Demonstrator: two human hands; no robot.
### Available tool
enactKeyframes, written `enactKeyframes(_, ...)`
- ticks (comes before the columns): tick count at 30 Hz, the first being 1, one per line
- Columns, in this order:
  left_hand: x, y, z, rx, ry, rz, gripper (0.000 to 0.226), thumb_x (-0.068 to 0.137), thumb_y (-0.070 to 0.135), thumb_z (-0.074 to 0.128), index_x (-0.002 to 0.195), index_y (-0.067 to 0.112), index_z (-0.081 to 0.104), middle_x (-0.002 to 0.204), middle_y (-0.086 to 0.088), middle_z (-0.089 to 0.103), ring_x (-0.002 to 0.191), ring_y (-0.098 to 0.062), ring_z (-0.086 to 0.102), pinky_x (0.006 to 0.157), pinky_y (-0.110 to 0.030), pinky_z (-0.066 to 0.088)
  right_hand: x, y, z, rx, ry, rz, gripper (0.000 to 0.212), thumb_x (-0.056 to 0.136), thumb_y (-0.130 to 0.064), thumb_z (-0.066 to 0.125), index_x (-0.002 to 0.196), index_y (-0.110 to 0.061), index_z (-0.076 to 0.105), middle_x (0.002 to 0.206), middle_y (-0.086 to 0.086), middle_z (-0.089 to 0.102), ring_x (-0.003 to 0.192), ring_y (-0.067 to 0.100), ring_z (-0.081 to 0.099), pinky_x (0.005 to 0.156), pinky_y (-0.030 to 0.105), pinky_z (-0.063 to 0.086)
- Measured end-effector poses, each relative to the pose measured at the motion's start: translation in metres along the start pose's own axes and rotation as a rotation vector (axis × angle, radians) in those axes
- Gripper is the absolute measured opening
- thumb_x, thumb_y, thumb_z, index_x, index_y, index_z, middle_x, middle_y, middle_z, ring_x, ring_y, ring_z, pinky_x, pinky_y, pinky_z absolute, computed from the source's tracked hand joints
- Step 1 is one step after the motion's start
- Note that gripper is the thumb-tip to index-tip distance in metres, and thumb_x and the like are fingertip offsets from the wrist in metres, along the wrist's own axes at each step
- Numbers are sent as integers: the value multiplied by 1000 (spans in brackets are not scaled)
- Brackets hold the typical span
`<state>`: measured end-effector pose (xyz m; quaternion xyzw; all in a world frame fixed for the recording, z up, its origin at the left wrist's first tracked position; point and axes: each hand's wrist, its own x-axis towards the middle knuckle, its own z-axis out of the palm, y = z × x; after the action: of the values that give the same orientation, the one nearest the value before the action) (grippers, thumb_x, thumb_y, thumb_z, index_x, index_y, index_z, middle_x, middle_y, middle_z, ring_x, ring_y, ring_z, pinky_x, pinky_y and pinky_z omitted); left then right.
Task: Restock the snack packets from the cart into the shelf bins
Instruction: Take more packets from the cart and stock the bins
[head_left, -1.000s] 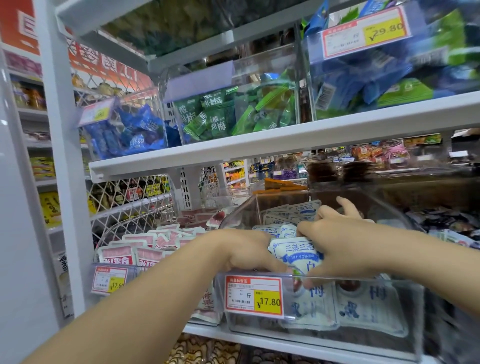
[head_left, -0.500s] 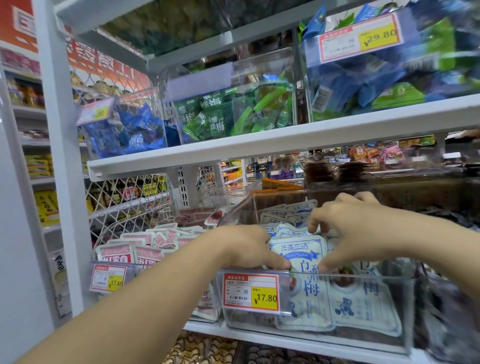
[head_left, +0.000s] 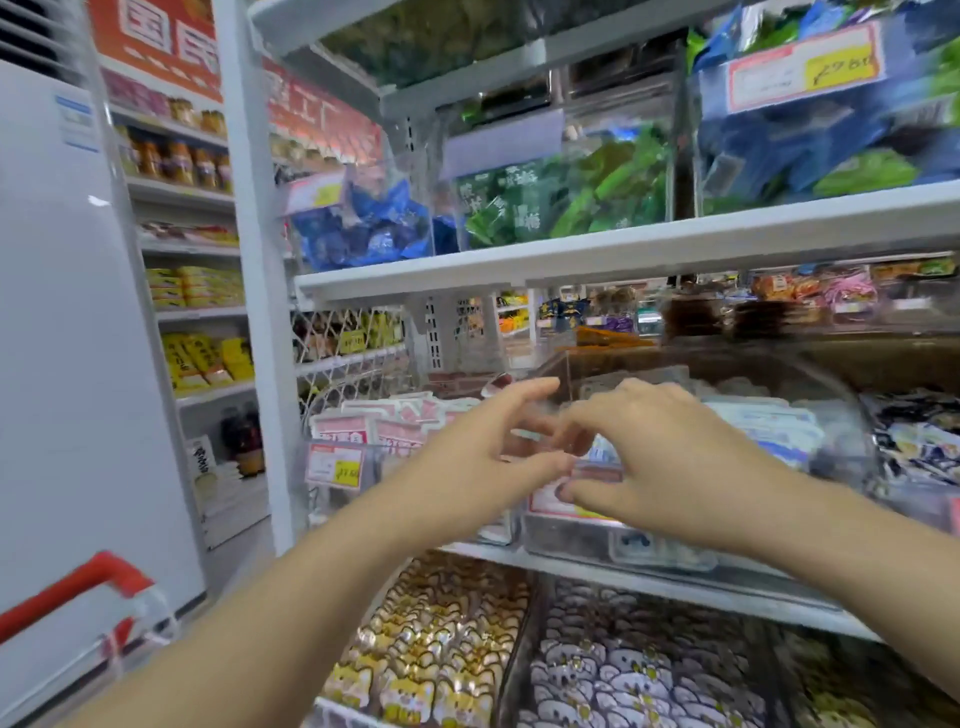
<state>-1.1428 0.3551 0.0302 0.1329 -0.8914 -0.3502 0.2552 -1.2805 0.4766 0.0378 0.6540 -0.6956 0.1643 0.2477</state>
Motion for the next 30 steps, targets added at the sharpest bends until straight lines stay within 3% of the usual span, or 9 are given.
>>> enactKeyframes(2, -41, -11, -8, -33, 62, 4, 59, 95, 16, 67, 145, 34, 43, 124, 9, 63, 107, -4, 66, 98, -35, 55, -2, -26, 14, 156, -4, -32, 26, 82, -52, 62, 103, -37, 64, 99, -17, 68, 100, 13, 58, 90, 39, 47)
enactKeyframes(6, -129, -54, -18, 22, 120, -110, 49, 96, 15, 66, 139, 32, 49, 120, 6, 65, 104, -8, 68, 95, -33, 55, -17, -88, 65, 392, -131, -93, 46, 72, -66, 45, 99, -35, 65, 89, -14, 69, 86, 11, 65, 75, 41, 55)
enactKeyframes(10, -219, -118, -14, 62, 149, -311, 42, 95, 16, 67, 126, 40, 52, 113, 0, 66, 87, -8, 67, 82, -29, 55, -44, -153, 148, 543, -351, -182, 37, 78, -58, 61, 105, -33, 64, 86, -18, 64, 83, 9, 63, 78, 40, 54)
enactKeyframes(12, -252, -149, -15, 180, 135, -417, 40, 92, 23, 68, 124, 43, 54, 110, 5, 68, 91, -9, 70, 88, -33, 56, -54, -180, 186, 563, -529, -260, 33, 84, -47, 68, 113, -33, 62, 84, -21, 58, 81, 7, 56, 79, 36, 52)
enactKeyframes(15, -283, -185, -17, 359, 94, -574, 40, 96, 28, 67, 134, 28, 56, 112, 9, 67, 96, -12, 70, 91, -37, 54, -59, -210, 229, 444, -853, -415, 47, 91, -39, 68, 134, -27, 54, 109, -8, 62, 90, 12, 54, 77, 29, 45)
enactKeyframes(18, -295, -204, -17, 489, 82, -679, 43, 97, 37, 63, 138, 33, 53, 123, 13, 66, 102, -8, 67, 90, -34, 54, -61, -231, 269, 354, -1107, -453, 62, 89, -40, 72, 142, -19, 47, 130, 8, 56, 112, 28, 56, 93, 41, 50)
enactKeyframes(20, -296, -210, -16, 434, 116, -684, 43, 95, 39, 64, 137, 36, 53, 121, 14, 67, 102, -6, 66, 90, -35, 54, -64, -245, 289, 286, -1132, -495, 62, 88, -40, 73, 137, -11, 47, 131, 14, 55, 112, 34, 56, 92, 46, 51)
enactKeyframes(24, -298, -211, -16, 374, 200, -703, 42, 95, 41, 62, 136, 42, 51, 116, 23, 64, 97, 1, 64, 91, -36, 53, -66, -266, 314, 192, -1099, -530, 53, 91, -41, 67, 129, -9, 52, 125, 12, 48, 106, 34, 56, 76, 37, 45)
enactKeyframes(30, -298, -208, -18, 341, 212, -715, 42, 95, 39, 62, 136, 41, 51, 118, 20, 65, 98, 1, 64, 91, -34, 53, -64, -280, 338, 64, -1058, -636, 34, 90, -37, 69, 103, -5, 67, 109, 18, 60, 105, 33, 55, 72, 39, 50)
